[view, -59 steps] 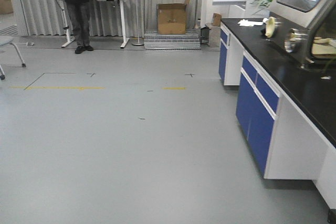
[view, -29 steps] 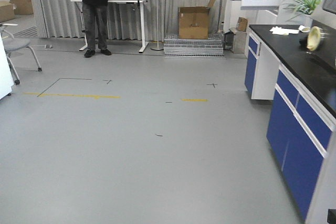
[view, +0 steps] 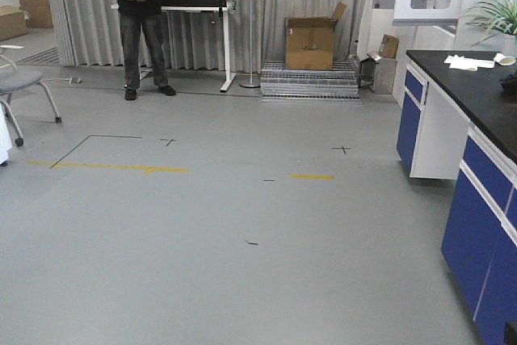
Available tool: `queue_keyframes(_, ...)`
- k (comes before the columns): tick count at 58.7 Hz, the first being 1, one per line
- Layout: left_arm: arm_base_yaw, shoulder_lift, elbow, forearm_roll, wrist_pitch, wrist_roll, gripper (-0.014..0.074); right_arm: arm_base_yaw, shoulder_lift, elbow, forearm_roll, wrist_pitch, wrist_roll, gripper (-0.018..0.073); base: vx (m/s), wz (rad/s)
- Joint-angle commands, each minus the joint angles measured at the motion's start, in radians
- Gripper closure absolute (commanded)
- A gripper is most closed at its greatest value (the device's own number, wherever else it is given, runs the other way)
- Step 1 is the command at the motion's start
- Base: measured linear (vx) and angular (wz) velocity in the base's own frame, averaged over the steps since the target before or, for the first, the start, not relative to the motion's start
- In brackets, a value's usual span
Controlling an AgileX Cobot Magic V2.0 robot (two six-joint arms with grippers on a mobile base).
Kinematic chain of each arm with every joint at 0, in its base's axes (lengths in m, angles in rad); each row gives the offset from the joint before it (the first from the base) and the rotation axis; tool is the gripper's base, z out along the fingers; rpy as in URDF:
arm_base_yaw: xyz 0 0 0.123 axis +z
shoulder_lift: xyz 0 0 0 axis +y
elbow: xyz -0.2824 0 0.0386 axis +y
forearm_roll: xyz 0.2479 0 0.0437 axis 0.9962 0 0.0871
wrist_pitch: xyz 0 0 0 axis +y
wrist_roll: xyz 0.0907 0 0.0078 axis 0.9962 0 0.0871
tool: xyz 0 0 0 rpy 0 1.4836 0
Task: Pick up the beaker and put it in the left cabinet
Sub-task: 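Drive away from the bench holding the beaker in the right gripper, then turn and drive to the open white cabinet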
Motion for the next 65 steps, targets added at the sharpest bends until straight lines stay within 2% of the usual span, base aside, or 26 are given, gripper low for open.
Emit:
queue_keyframes(1,-0.005,-0.010,-0.015,0.003,-0.075,-0.004,0.0593,-0.007,-0.006,-0.033,-0.016,-0.069,-0.004,0.0560,0.54,-0.02)
queue_keyframes(65,-0.005,-0.010,-0.015,0.003,-0.075,-0.004,0.0593,-0.007,-0.006,-0.033,-0.016,-0.070,-0.004,0.0560,0.57,-0.01)
